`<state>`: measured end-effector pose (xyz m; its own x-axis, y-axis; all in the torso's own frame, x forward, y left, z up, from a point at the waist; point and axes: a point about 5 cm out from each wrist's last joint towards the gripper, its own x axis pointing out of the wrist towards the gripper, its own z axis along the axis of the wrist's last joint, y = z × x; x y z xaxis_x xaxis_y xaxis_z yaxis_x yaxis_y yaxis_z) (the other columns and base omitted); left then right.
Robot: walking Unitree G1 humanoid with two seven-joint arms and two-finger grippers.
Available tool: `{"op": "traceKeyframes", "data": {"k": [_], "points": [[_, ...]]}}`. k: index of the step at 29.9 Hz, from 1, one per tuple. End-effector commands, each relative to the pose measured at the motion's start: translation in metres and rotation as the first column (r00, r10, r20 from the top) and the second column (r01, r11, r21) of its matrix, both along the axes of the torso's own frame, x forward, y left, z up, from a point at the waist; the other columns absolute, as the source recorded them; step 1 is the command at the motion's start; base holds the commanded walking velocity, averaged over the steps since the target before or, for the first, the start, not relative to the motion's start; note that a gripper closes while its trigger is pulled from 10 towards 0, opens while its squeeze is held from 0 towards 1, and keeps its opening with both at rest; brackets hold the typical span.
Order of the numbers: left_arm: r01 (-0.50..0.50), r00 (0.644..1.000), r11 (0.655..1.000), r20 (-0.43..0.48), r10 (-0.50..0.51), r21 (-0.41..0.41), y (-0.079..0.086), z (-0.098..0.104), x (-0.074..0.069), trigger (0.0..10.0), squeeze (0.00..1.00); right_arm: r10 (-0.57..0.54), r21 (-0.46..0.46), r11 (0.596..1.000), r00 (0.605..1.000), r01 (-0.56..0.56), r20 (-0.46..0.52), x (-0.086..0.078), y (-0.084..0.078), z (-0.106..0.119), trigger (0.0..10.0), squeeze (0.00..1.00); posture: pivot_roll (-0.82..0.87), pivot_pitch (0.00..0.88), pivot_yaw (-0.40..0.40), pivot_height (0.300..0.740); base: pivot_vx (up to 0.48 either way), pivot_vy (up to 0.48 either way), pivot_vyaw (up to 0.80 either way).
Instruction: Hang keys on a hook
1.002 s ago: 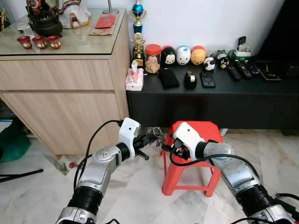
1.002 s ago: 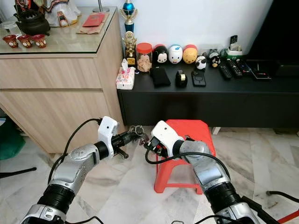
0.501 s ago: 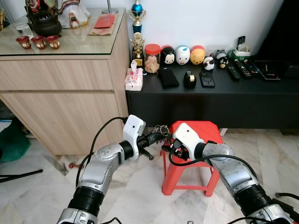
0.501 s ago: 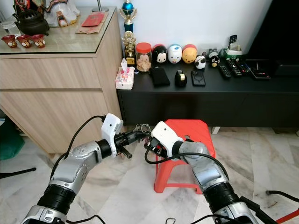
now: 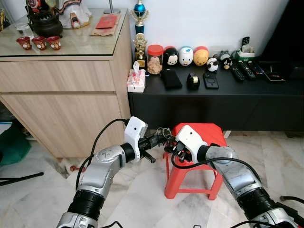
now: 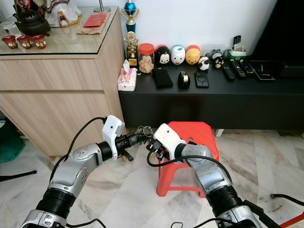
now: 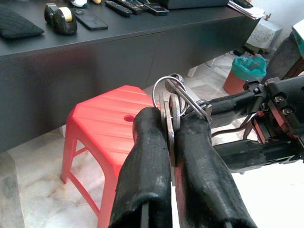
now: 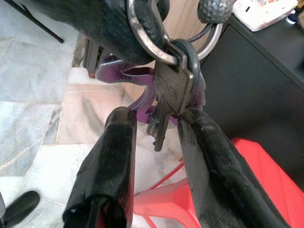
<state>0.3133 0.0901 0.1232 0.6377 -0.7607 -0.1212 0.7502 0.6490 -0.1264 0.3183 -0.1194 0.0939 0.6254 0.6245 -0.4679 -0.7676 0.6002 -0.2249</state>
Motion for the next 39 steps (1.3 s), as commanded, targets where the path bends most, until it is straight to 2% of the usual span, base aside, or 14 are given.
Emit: {"op": "traceKeyframes", "data": {"k": [1, 19, 23, 24, 27, 31, 39], "points": [[0.034, 0.999, 0.999, -0.001, -0.034, -0.024, -0.005, 0.002, -0.004, 10.0, 0.00, 0.005, 0.005, 1.000, 1.000, -0.005, 0.016, 0.004, 0.002, 0.005, 0.0, 0.00, -0.09, 0.000, -0.016, 0.740, 0.000, 0.000, 0.00], [0.016, 1.000, 1.000, -0.021, -0.016, 0.000, -0.002, -0.005, -0.004, 10.0, 0.00, 0.031, 0.003, 1.000, 0.999, -0.031, 0.016, 0.003, 0.005, 0.007, 0.0, 0.00, -0.08, 0.000, -0.016, 0.740, 0.000, 0.000, 0.00], [-0.017, 1.000, 0.998, -0.016, 0.018, 0.062, 0.004, -0.010, -0.001, 10.0, 0.00, 0.039, 0.003, 0.999, 0.999, -0.039, 0.019, 0.002, 0.005, 0.009, 0.0, 0.00, -0.08, 0.000, -0.015, 0.740, 0.000, 0.000, 0.00], [-0.037, 0.999, 0.990, -0.001, 0.038, 0.133, 0.007, -0.014, 0.001, 10.0, 0.00, 0.039, 0.000, 0.999, 0.999, -0.039, 0.025, 0.003, 0.005, 0.010, 0.0, 0.00, -0.08, 0.000, -0.015, 0.740, 0.000, 0.000, 0.00], [-0.097, 0.995, 0.972, 0.006, 0.098, 0.212, 0.016, -0.020, 0.005, 10.0, 0.00, 0.040, -0.005, 0.999, 0.999, -0.040, 0.031, 0.003, 0.004, 0.012, 0.0, 0.00, -0.08, 0.000, -0.015, 0.740, 0.000, 0.000, 0.00], [-0.154, 0.988, 0.955, 0.016, 0.155, 0.255, 0.023, -0.023, 0.009, 10.0, 0.00, 0.045, -0.013, 0.999, 0.998, -0.045, 0.035, 0.004, 0.003, 0.014, 0.0, 0.00, -0.08, 0.000, -0.016, 0.740, 0.000, 0.000, 0.00], [-0.154, 0.988, 0.955, 0.016, 0.155, 0.255, 0.023, -0.023, 0.009, 10.0, 0.00, 0.045, -0.013, 0.999, 0.998, -0.045, 0.035, 0.004, 0.003, 0.014, 0.0, 0.00, -0.08, 0.000, -0.016, 0.740, 0.000, 0.000, 0.00]]}}
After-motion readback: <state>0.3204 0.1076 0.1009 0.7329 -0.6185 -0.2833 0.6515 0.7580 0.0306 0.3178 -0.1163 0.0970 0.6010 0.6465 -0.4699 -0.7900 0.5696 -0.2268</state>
